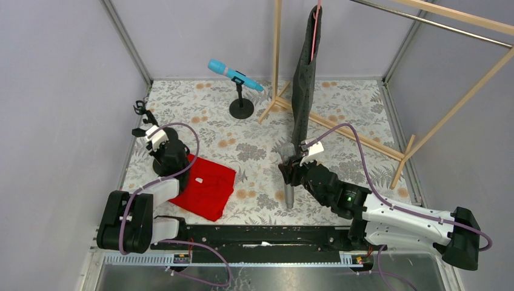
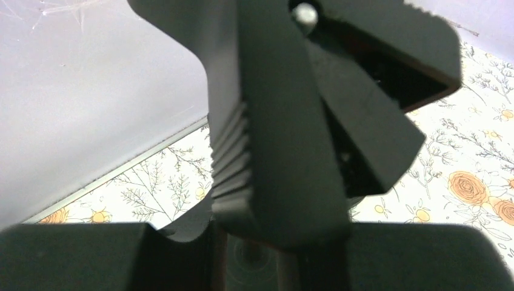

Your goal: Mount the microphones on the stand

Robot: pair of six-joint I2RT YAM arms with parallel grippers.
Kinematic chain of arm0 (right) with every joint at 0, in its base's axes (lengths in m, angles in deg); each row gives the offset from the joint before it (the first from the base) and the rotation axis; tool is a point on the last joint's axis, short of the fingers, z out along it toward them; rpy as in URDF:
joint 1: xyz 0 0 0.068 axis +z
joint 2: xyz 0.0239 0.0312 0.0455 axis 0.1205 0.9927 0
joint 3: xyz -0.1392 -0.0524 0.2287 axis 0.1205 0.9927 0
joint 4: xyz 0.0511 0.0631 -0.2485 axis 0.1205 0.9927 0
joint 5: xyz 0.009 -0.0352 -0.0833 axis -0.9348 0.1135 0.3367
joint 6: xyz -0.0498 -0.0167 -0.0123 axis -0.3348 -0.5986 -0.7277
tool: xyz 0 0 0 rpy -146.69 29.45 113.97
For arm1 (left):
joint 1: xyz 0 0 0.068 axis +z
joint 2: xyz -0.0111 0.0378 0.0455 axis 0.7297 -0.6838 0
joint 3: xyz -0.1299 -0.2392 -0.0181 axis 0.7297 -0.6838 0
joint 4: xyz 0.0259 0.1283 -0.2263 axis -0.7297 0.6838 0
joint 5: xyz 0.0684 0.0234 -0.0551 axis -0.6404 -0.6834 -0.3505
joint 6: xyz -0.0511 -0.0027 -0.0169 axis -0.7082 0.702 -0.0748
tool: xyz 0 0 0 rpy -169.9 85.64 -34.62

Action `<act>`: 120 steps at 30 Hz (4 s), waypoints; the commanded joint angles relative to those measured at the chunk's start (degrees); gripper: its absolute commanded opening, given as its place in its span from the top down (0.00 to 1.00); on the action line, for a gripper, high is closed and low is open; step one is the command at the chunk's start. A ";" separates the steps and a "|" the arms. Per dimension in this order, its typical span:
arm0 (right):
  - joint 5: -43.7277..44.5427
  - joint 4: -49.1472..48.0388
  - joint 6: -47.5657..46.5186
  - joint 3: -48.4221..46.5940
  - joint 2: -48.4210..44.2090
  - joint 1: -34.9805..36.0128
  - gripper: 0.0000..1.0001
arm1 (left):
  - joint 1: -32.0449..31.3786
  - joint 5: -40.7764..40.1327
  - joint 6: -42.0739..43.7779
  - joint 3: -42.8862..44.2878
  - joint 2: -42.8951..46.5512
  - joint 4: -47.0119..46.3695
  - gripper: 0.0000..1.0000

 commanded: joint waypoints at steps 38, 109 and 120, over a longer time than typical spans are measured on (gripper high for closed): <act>11.32 8.45 -0.44 3.53 -25.87 0.11 1.00 | -25.84 52.90 2.45 8.14 19.16 0.19 1.00; 14.25 17.51 -0.71 4.61 -35.67 0.11 1.00 | -72.27 14.44 5.84 8.94 -10.43 -15.40 0.72; 13.21 11.29 -2.99 6.61 -32.58 0.11 1.00 | -67.56 35.83 11.13 4.88 -5.14 -14.11 0.99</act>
